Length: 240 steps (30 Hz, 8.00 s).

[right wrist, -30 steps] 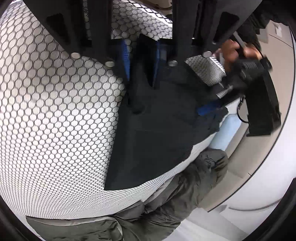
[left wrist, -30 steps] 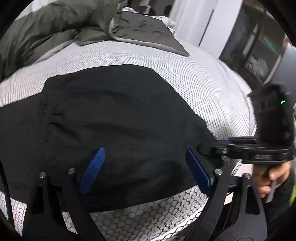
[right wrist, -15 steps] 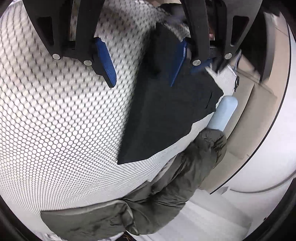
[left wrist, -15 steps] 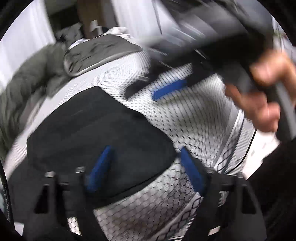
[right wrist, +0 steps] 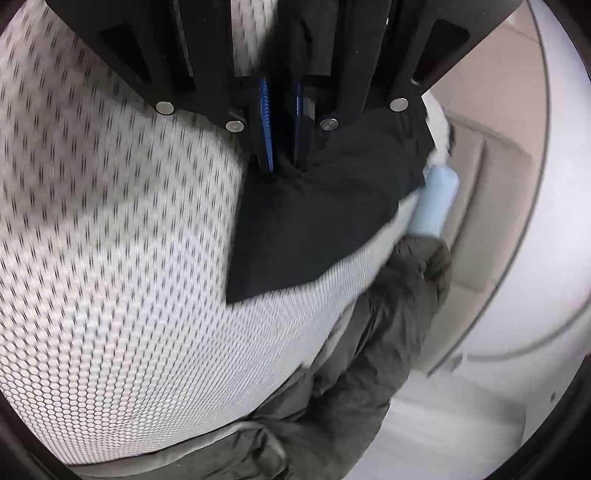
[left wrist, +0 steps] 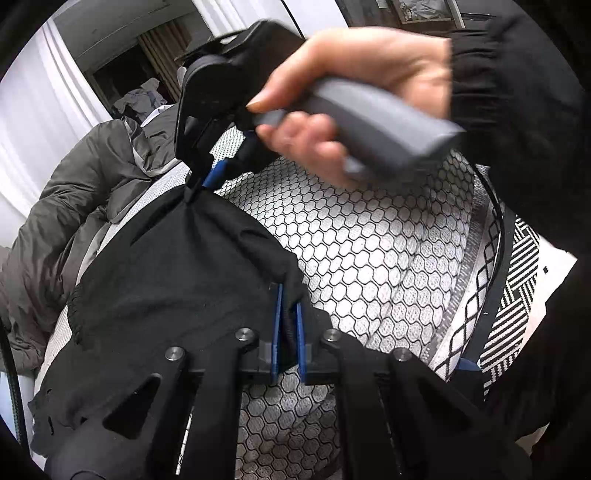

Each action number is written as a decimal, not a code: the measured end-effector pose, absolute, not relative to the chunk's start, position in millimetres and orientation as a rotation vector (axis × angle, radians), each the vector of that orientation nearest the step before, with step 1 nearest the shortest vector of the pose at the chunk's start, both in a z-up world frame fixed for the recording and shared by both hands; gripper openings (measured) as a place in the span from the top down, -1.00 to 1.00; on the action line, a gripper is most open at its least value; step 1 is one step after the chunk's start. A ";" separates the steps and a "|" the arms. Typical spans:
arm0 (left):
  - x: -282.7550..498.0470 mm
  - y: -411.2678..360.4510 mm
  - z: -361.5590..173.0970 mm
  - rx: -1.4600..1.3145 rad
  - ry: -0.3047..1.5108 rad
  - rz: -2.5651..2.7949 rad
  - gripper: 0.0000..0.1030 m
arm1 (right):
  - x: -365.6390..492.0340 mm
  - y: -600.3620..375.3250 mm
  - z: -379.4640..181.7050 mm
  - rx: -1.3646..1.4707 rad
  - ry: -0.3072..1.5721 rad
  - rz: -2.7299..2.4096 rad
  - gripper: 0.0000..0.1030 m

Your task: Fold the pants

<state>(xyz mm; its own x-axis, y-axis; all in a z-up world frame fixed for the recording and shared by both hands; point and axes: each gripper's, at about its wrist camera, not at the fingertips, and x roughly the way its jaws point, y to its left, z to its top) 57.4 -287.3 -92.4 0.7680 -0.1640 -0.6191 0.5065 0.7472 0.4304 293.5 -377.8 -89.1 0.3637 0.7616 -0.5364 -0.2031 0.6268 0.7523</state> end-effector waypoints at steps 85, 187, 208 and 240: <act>123.0 5.1 -50.9 -0.088 0.839 -0.097 -0.11 | 170.2 -363.9 -67.2 0.234 0.981 0.525 0.14; 130.3 -56.5 -64.5 0.145 0.868 -0.158 -0.78 | 169.8 -279.2 -72.9 -0.336 0.917 0.401 -0.45; 45.1 81.6 -23.9 -0.370 0.720 0.107 -0.85 | 149.8 -341.0 -36.3 -0.071 0.790 0.513 -0.61; 140.8 -57.0 80.4 -0.151 0.538 -0.165 0.77 | 165.1 -344.0 -37.3 -0.044 0.777 0.453 -0.61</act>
<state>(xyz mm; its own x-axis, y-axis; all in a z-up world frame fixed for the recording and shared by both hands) 140.8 -57.0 80.4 0.8461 -0.1954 -0.4959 0.1162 0.9756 -0.1862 165.1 -344.0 -37.3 0.6225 0.3779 -0.6853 -0.4102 0.9033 0.1255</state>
